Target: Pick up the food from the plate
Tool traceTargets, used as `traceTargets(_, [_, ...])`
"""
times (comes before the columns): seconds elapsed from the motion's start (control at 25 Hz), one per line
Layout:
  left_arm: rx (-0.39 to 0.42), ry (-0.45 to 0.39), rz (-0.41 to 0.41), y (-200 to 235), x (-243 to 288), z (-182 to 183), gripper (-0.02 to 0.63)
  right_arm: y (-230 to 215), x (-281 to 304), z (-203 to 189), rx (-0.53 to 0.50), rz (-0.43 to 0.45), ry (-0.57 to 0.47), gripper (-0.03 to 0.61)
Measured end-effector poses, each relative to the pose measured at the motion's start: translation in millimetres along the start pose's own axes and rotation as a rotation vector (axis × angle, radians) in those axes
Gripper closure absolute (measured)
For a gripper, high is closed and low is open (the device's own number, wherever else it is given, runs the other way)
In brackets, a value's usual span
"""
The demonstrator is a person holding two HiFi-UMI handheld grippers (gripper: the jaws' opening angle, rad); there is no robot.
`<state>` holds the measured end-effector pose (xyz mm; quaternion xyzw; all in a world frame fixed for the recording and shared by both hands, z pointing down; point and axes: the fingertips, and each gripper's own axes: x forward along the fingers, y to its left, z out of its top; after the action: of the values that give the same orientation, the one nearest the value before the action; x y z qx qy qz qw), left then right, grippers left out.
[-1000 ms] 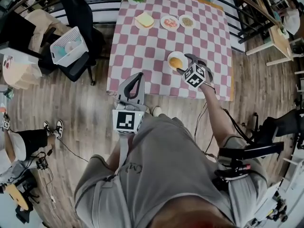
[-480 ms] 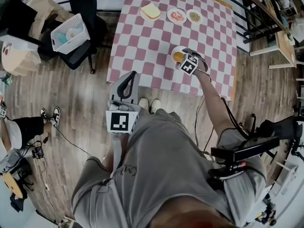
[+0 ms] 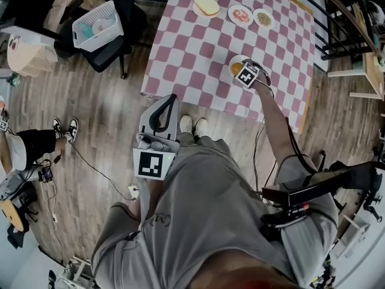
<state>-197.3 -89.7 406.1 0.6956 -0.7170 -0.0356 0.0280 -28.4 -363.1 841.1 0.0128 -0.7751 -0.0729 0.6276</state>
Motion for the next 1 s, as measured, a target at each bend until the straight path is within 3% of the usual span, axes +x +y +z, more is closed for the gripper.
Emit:
traceTargets(0.28, [0.007,0.000,-0.020,-6,-1,1,0.606,0,20,1,0.016,0.038,0.021,0.229])
traceTargets(0.48, [0.004,0.000,-0.011,-5,0,3,0.606,-2,26,0,0.019,0.013,0.031,0.227])
traceTargets(0.68, [0.017,0.004,-0.009,-6,-1,2,0.606,-9,23,-16,0.160,0.071,0.093,0.230])
traceTargets(1.0, [0.017,0.008,-0.013,-9,3,0,0.606,-4,33,-7,0.150,0.048,0.022,0.230])
